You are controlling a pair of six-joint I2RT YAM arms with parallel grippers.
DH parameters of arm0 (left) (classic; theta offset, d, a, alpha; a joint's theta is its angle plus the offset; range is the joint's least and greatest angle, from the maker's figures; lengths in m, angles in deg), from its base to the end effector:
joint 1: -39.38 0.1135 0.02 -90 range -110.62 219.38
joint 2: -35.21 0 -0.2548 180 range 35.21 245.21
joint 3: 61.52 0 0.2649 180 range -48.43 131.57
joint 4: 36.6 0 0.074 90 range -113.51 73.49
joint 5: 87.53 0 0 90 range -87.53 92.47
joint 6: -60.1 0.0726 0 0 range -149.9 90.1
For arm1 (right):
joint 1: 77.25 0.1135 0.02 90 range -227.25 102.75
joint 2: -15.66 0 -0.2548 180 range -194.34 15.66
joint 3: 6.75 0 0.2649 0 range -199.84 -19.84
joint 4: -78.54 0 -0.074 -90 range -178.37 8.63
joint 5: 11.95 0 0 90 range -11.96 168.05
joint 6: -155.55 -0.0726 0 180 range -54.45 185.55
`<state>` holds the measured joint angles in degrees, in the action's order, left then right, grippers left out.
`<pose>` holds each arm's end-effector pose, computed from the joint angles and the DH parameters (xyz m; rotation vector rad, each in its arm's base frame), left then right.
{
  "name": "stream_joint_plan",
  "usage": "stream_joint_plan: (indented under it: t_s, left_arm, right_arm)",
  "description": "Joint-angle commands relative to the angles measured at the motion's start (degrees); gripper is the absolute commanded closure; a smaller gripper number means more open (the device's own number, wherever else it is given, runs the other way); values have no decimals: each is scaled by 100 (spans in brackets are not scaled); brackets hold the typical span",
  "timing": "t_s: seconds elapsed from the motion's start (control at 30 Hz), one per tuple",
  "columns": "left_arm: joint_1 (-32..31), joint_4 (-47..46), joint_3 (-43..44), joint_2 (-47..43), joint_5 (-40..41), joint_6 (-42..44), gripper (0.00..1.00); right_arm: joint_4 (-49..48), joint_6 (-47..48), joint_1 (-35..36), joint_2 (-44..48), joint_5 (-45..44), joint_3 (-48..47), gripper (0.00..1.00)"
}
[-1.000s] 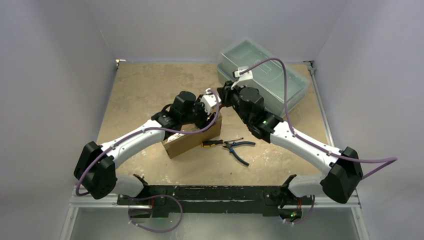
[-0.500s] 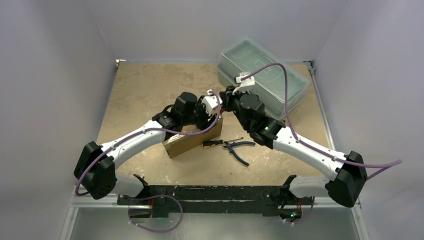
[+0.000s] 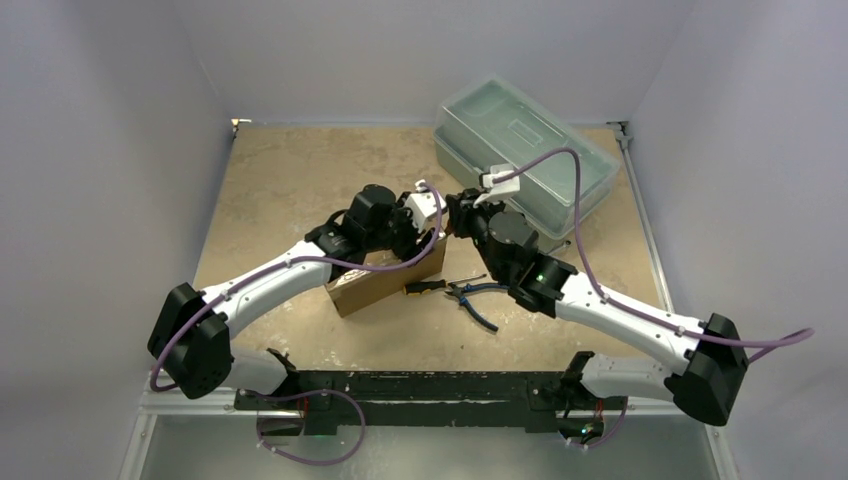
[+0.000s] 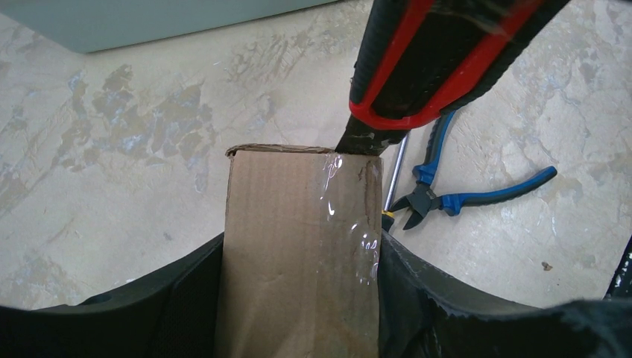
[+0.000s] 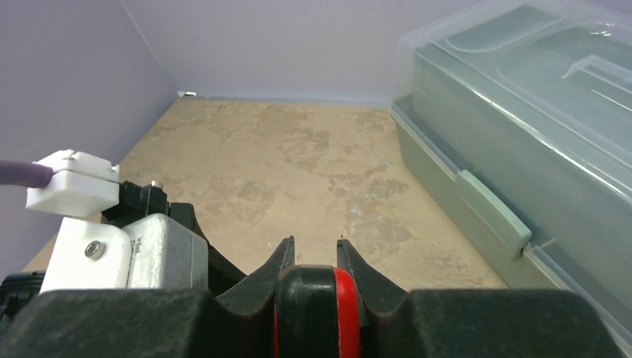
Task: Unpack the express box
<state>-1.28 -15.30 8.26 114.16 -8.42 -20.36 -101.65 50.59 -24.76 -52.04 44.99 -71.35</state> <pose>0.2626 -0.2436 0.2477 1.0100 1.8821 -0.5230 0.2278 0.2317 0.3281 -0.0857 1.6290 0.4410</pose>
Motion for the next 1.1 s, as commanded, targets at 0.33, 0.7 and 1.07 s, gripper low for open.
stream_joint_plan:
  t_s: [0.33,0.7,1.07]
  left_arm:
    - [147,-109,159,127,413,-64,53]
    - [135,-3,207,225,131,21,53]
    - [131,124,296,233,167,-46,47]
  right_arm:
    - [-63,-105,235,136,85,171,100]
    - [179,-204,244,11,-534,-1138,100]
    - [503,-365,231,372,-1071,-1274,100]
